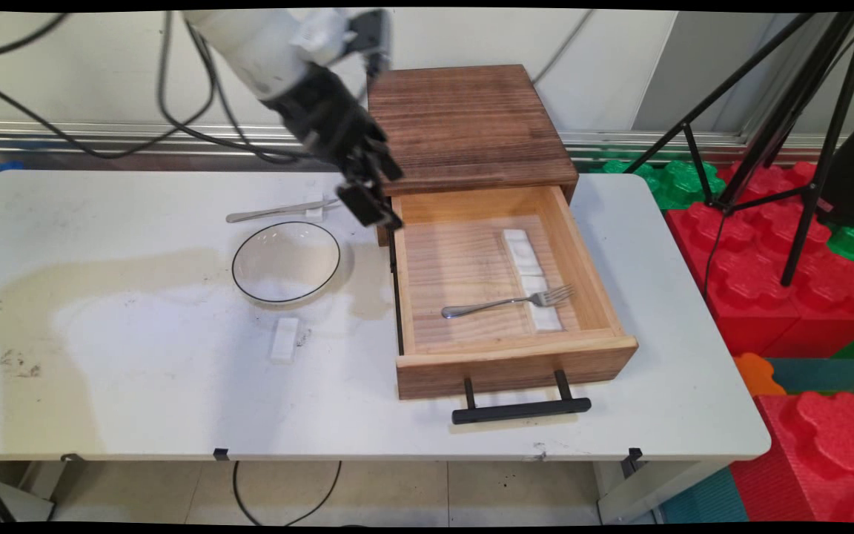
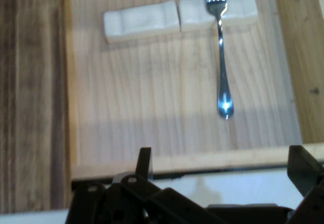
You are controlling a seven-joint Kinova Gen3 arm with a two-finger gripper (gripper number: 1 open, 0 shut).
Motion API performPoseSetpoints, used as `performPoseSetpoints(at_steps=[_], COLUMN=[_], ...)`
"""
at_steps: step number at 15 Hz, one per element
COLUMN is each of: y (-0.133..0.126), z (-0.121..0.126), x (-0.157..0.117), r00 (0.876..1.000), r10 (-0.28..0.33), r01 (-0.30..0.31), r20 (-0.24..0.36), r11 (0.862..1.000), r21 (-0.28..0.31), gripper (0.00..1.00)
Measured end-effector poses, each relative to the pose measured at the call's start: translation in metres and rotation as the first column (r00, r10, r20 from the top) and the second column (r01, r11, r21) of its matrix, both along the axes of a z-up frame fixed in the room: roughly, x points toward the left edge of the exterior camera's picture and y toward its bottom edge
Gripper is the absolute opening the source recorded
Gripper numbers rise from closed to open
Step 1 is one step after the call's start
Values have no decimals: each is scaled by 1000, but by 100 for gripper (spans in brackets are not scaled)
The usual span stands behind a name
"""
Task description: Pick up the knife from the left of the white plate
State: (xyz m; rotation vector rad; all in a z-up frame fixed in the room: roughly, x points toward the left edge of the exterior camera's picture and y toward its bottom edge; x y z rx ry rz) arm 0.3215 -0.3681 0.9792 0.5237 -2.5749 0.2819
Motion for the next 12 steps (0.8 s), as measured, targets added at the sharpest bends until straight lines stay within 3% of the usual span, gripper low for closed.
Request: performPoseSetpoints(at_steps=[6,12], y=[12,0], z=[20,23], x=[72,136], r00=[996,975], r10=[70,181], r01=[-71,-182], r20=[47,128], r11=[997,983], r21=[4,-8], gripper=[100,100])
